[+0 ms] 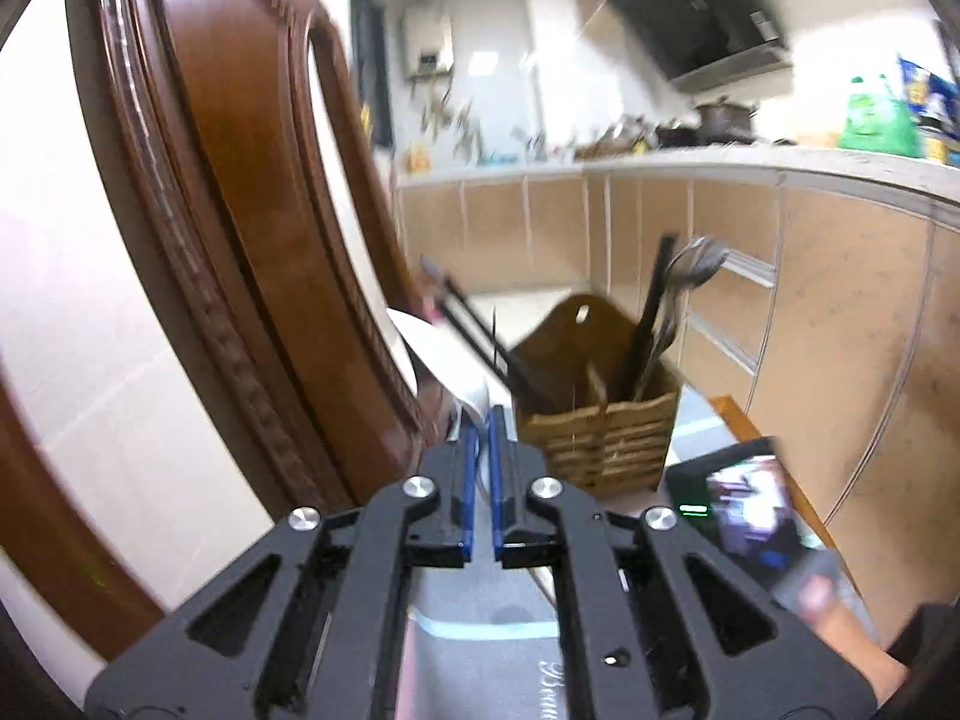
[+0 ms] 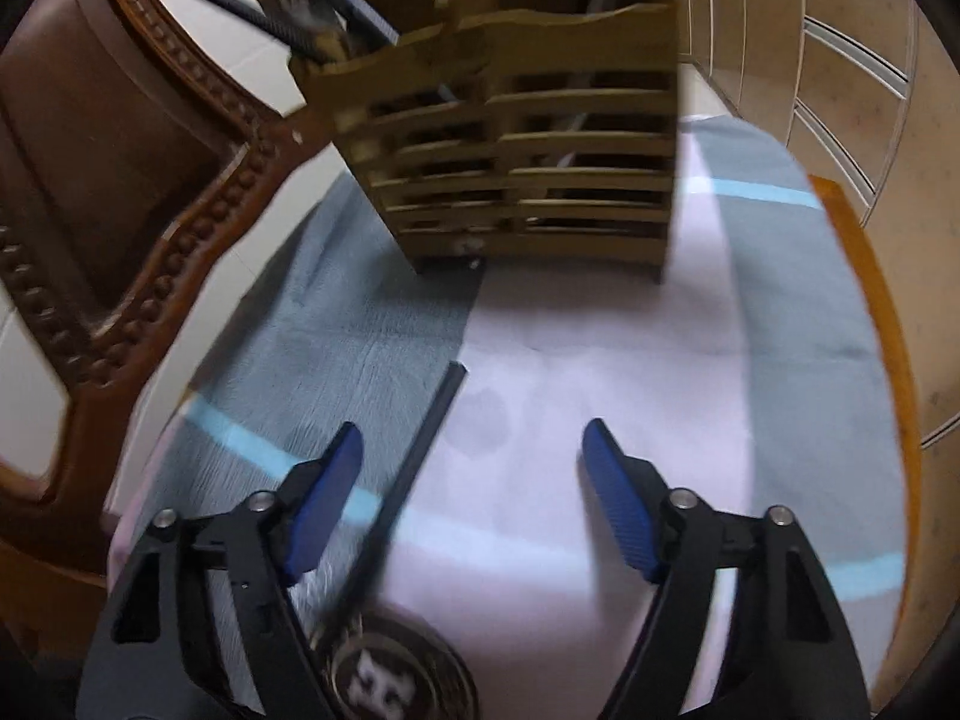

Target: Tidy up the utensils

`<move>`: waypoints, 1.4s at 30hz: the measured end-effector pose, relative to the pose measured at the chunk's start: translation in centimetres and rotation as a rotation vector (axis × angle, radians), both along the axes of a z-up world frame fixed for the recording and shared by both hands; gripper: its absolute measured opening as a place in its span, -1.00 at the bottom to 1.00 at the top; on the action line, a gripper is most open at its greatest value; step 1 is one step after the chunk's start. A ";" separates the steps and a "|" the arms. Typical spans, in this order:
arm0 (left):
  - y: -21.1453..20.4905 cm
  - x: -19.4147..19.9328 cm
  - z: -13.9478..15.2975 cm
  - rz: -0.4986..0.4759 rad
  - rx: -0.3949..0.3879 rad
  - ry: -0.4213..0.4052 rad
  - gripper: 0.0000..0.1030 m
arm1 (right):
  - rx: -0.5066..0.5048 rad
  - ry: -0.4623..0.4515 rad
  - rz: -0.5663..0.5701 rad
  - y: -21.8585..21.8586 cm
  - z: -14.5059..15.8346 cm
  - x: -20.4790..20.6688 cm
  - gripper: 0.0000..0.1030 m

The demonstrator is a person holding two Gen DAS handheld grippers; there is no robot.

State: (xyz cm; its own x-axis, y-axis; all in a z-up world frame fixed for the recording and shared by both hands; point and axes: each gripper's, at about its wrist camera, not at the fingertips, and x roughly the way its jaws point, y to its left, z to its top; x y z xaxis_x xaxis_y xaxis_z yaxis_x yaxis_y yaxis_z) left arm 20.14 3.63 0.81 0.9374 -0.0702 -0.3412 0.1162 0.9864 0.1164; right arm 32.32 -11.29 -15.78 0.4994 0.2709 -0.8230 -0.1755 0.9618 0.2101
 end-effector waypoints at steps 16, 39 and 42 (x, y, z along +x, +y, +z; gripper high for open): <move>2.6 1.2 -0.3 -0.053 -0.095 0.023 -0.93 | -0.072 -0.120 0.078 2.3 3.2 -0.8 -0.81; -3.2 -1.5 0.8 -0.155 -0.112 0.027 -0.92 | 0.130 -0.578 -0.074 -10.5 20.9 -13.8 -0.86; -3.0 -1.4 0.6 -0.150 -0.109 0.025 -0.92 | 0.115 -0.578 -0.066 -10.2 21.3 -14.1 -0.86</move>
State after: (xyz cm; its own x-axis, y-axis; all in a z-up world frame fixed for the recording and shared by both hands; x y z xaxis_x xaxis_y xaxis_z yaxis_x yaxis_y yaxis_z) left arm 18.76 0.67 1.45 0.9048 -0.2464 -0.3474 0.2646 0.9643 0.0050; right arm 18.21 -21.48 5.52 0.8768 0.2954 -0.3794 -0.2335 0.9513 0.2011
